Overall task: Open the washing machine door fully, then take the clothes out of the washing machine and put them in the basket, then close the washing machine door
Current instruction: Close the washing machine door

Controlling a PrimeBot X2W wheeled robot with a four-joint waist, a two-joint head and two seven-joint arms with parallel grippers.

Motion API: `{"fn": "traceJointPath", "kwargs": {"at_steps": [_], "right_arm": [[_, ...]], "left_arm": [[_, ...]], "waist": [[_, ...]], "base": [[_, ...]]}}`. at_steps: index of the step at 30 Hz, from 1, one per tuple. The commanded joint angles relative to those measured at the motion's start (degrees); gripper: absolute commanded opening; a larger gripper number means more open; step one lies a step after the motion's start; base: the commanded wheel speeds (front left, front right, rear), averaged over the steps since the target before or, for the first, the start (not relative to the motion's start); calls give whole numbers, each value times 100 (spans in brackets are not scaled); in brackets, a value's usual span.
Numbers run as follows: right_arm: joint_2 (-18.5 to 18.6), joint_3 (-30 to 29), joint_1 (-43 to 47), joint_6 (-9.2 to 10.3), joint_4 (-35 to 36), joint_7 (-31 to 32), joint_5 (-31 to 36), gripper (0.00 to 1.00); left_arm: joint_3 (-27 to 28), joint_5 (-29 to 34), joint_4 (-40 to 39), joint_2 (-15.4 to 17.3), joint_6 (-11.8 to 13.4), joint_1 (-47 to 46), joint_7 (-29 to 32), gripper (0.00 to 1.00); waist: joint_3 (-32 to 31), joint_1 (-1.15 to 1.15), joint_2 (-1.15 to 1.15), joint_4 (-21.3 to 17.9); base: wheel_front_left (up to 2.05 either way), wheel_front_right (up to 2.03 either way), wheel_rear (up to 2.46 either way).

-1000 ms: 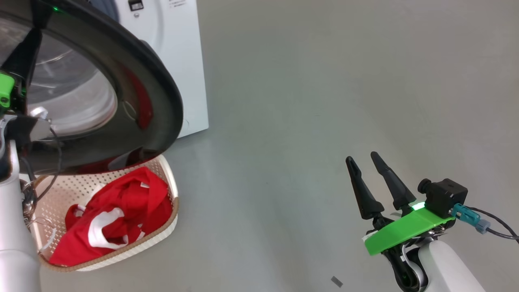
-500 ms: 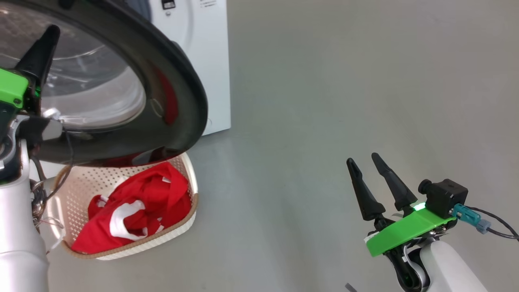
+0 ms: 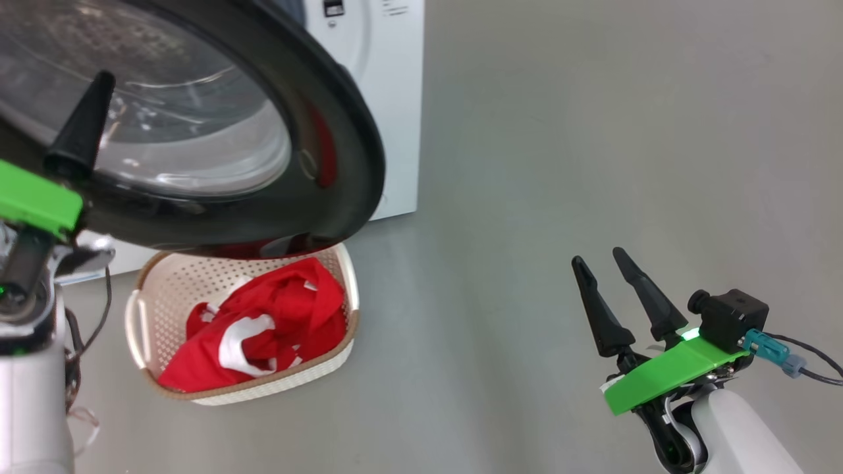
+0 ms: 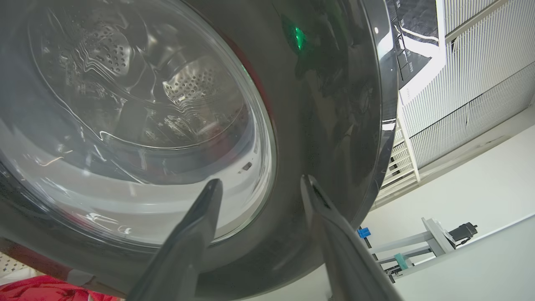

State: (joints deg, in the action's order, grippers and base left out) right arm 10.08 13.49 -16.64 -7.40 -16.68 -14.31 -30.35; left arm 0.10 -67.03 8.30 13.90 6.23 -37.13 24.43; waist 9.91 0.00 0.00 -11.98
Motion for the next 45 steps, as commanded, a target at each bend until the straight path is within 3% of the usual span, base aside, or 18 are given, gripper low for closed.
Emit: {"fn": "traceJointPath", "kwargs": {"at_steps": [1,12,31,45], "right_arm": [[50,91,-169,-9,128,-69,70,100],[116,84,-145,-9,119,-69,69,100],[188,109,-67,-9,110,-69,60,100],[248,69,-33,-9,130,-69,55,100]], "left_arm": [[147,120,-211,288,-112,65,-106,100],[167,489,-395,321,-368,757,-672,100],[64,1695,-779,261,-793,2344,-2329,100],[-302,2804,-413,234,-793,2955,-3471,100]], "waist": [[-35,0,0,144],[-127,0,0,498],[-242,0,0,790],[-306,0,0,933]], "base": [[0,0,0],[0,0,0],[0,0,0],[0,0,0]]}}
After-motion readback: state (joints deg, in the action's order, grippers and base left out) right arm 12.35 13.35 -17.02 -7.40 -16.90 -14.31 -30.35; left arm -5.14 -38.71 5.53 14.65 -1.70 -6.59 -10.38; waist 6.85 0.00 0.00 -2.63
